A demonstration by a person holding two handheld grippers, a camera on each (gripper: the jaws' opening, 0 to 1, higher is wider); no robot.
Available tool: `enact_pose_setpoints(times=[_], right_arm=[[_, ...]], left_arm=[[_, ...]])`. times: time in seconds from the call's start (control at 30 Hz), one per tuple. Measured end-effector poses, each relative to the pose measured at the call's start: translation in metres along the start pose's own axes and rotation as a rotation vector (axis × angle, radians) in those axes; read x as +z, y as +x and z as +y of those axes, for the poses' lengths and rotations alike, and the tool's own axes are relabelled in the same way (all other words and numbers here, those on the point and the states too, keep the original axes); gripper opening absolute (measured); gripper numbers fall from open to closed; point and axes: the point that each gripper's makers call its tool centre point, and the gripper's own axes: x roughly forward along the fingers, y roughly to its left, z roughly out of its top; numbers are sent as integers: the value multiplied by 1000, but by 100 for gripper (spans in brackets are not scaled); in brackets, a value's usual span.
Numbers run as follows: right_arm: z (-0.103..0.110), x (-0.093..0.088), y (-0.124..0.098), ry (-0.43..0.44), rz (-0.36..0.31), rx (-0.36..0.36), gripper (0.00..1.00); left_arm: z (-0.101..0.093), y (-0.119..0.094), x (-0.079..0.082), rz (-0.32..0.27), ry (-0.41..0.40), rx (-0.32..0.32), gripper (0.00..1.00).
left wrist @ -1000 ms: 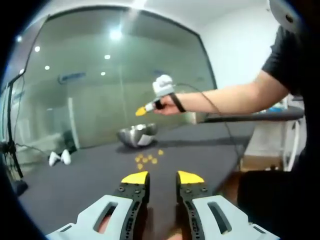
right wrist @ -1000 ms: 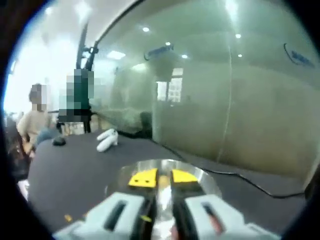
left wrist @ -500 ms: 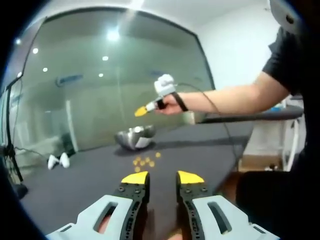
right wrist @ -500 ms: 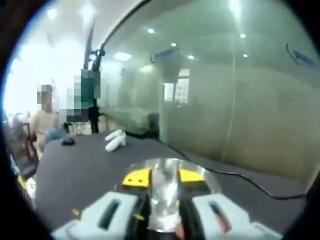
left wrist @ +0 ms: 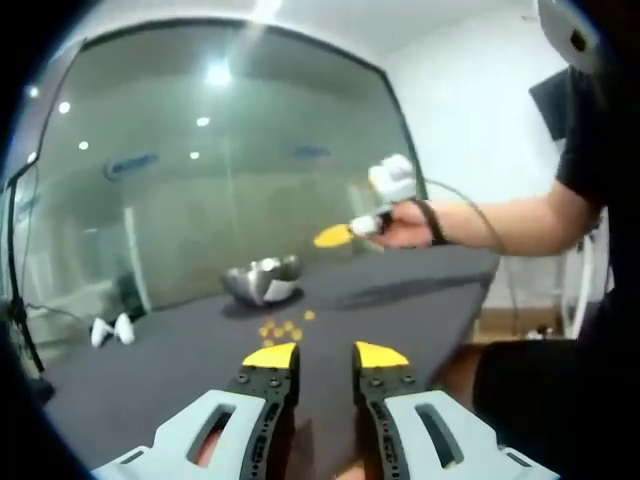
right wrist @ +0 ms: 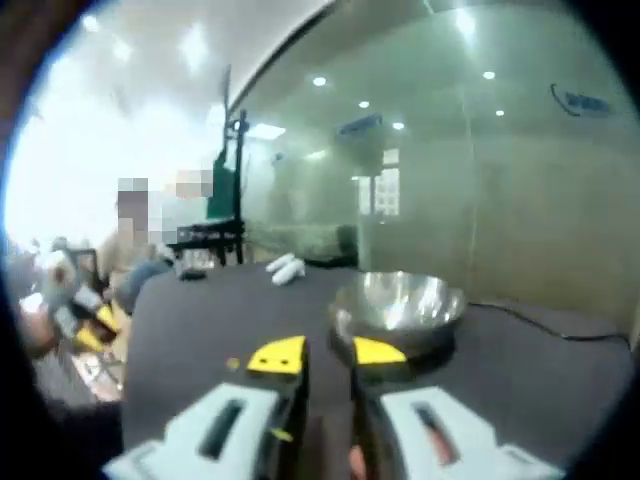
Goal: Pick up the QQ candy scattered on the table and place it into the stainless steel bowl on the table
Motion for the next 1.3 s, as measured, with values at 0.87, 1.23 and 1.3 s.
enact_pose_setpoints(times=[0.87,1.23,1.3], right_arm=[[20,-52,-59,1,57,-5,21],[18,-66,-27,-26,127,31,21],[19,-68,-15,-29,143,52,21]], left_arm=[[-7,10,11,-37,-43,-51,23],[-6,10,10,-32,-39,-45,23],[-5,9,9,-29,-36,-40,23]])
